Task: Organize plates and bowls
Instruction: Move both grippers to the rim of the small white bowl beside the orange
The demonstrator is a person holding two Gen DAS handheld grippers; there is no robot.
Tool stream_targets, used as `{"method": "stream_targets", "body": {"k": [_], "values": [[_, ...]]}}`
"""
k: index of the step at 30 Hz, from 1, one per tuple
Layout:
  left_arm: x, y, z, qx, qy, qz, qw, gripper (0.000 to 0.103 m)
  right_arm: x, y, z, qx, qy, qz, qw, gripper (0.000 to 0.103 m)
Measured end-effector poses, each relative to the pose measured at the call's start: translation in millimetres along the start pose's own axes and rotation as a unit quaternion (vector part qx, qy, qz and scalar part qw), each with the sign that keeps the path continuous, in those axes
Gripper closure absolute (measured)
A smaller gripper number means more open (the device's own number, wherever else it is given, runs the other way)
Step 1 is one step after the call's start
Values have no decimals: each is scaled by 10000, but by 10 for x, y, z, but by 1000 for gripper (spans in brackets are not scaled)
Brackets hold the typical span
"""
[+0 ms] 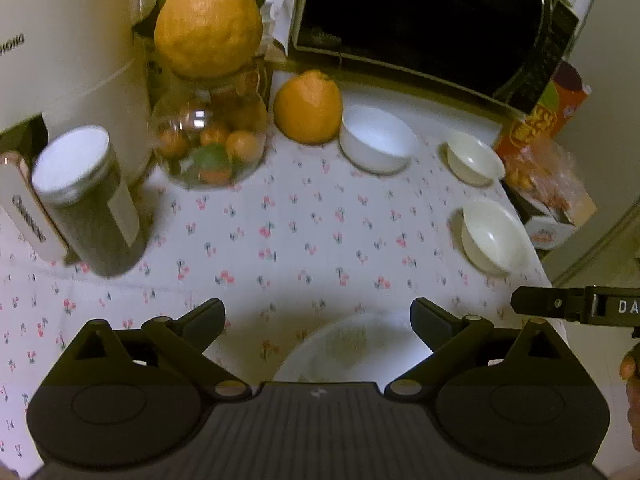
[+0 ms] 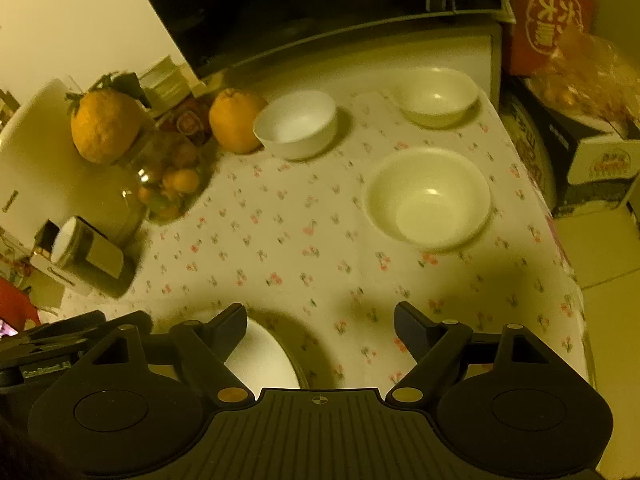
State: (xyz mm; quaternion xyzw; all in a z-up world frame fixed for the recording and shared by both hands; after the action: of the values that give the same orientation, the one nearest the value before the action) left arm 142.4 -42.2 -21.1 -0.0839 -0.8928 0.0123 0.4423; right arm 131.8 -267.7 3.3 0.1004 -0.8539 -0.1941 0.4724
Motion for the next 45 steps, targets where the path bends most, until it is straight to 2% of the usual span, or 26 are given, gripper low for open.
{"method": "stream_targets", "body": {"k": [6, 17, 26, 34, 36, 40, 43, 45], "values": [[-20, -128, -284, -26, -196, -101, 9998, 1, -44, 154, -310, 237, -71, 36, 9997, 20], [-344, -150, -760, -54, -432, -409, 9982, 1, -289, 63, -890, 0, -232, 54, 9997, 20], [-821, -75, -975, 65, -454, -320, 9984, 1, -643, 28, -1311, -222, -462, -119, 9986, 20], [-1163, -12, -1079, 320, -579, -18, 9978, 2, -1048, -25, -1459, -469, -594, -266, 9968, 20], [-1222, -35, -1090, 279, -613, 128, 9976, 5, -1129, -57, -1497, -575, -651, -365, 9956, 20], [-1318, -87, -1118, 232, -685, 148, 9973, 11, -1284, -129, -1547, -715, -833, -346, 9934, 20], [-1395, -152, -1135, 208, -703, 333, 9968, 22, -1375, -212, -1568, -836, -956, -289, 9915, 21], [-1432, -204, -1149, 208, -720, 428, 9963, 30, -1436, -262, -1568, -952, -1020, -290, 9898, 27]]}}
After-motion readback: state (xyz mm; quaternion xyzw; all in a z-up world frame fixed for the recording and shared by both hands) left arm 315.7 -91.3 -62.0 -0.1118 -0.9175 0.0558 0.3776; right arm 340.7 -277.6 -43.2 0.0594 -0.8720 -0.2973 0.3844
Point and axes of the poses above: each gripper's, at about its wrist camera, not at the fingertips, and x roughly against the way its jaws point, y to its left, z to its underside, the point moved 5 cm from there along -x, roughly the way its jaws point, and after that the axes turned 6 degrees about -z, right-handed, at the moved point
